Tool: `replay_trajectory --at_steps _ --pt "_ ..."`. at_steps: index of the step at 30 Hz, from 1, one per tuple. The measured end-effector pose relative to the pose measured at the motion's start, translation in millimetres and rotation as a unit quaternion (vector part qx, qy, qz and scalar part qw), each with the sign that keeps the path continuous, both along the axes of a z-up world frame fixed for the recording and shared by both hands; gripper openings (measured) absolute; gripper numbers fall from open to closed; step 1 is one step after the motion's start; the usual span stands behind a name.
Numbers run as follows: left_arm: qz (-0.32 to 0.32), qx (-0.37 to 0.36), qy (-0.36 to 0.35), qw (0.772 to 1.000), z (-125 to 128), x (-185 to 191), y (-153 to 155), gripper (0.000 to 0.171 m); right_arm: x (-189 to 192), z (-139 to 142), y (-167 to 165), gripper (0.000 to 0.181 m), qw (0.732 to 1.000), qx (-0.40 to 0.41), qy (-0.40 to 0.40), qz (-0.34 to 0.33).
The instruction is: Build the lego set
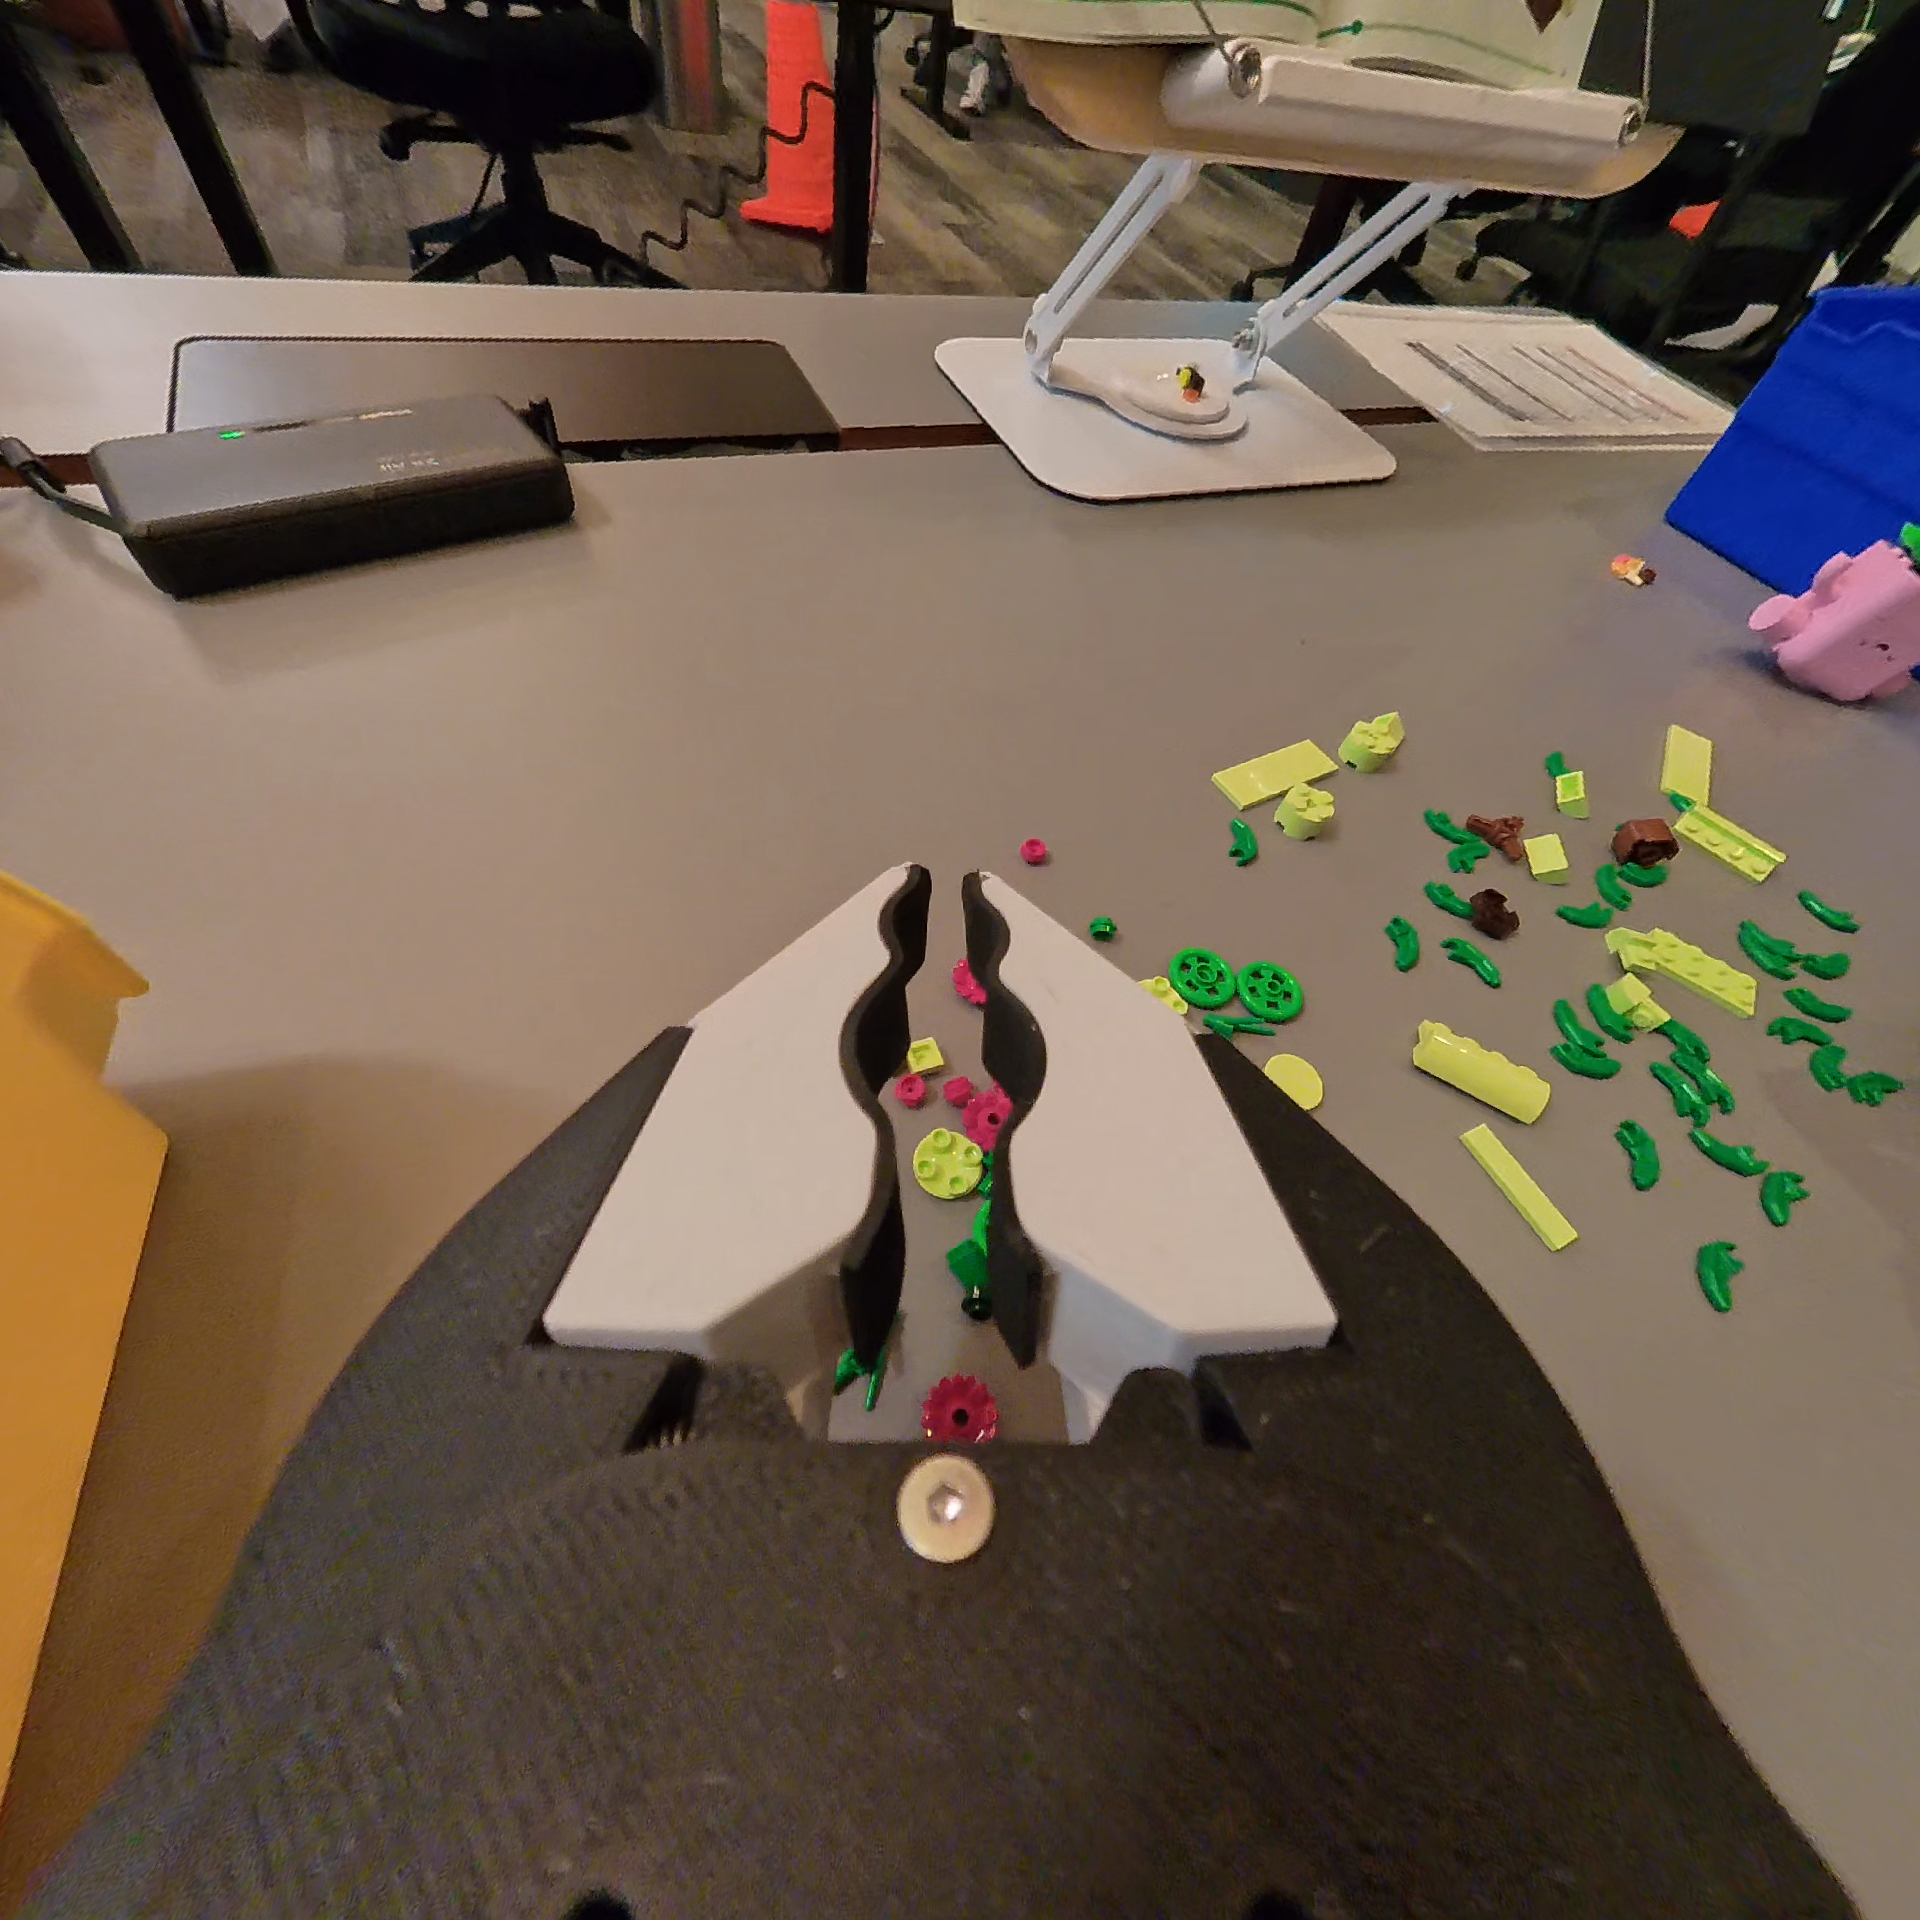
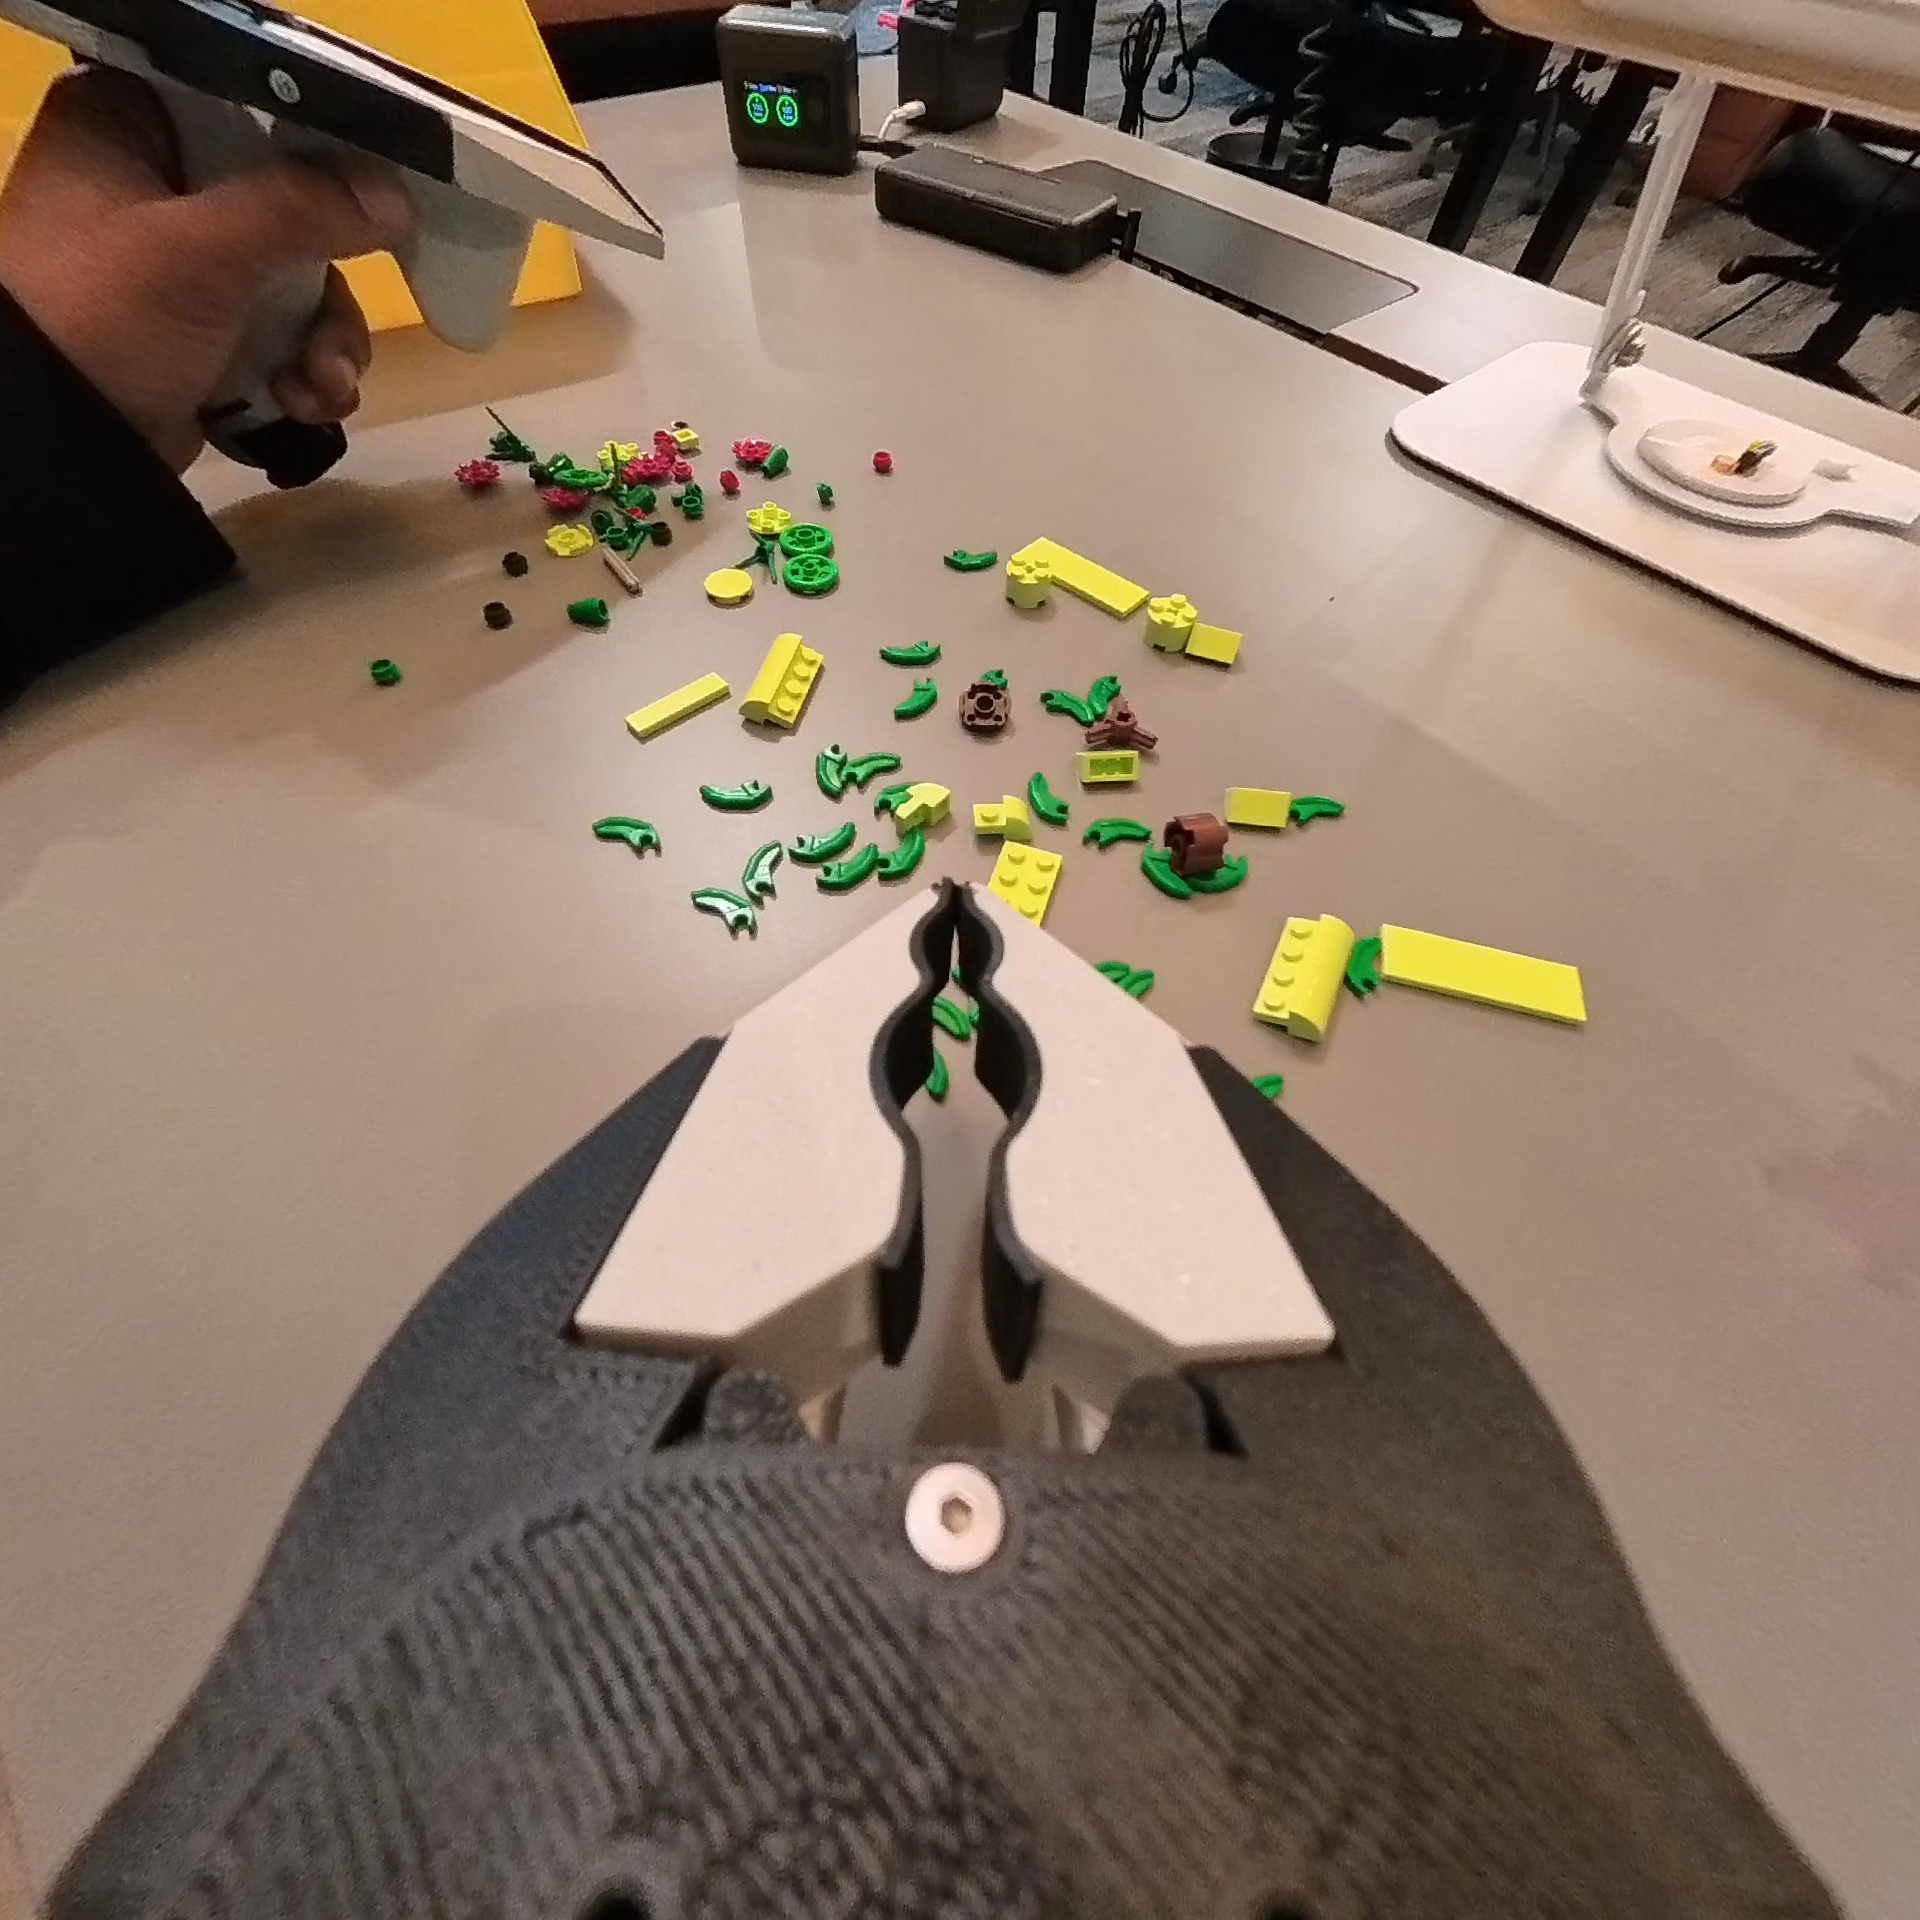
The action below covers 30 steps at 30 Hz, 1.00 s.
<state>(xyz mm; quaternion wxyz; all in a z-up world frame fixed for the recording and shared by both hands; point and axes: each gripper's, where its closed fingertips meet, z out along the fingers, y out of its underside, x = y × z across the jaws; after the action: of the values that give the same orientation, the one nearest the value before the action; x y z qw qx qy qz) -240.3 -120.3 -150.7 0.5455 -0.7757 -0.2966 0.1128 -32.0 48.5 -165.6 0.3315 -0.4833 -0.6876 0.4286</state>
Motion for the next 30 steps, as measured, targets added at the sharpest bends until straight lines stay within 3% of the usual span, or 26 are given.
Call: replay_trajectory --at_steps 8,30 --pt "0.013 0.002 0.001 1.000 -0.6 -3.3 -2.2 0.004 0.7 1.5 -0.3 0.000 1.000 0.004 0.006 0.000" --pt "-0.028 -0.009 0.008 1.000 -7.3 10.8 20.6 0.005 2.4 9.9 3.6 0.000 0.999 -0.020 0.028 -0.005"
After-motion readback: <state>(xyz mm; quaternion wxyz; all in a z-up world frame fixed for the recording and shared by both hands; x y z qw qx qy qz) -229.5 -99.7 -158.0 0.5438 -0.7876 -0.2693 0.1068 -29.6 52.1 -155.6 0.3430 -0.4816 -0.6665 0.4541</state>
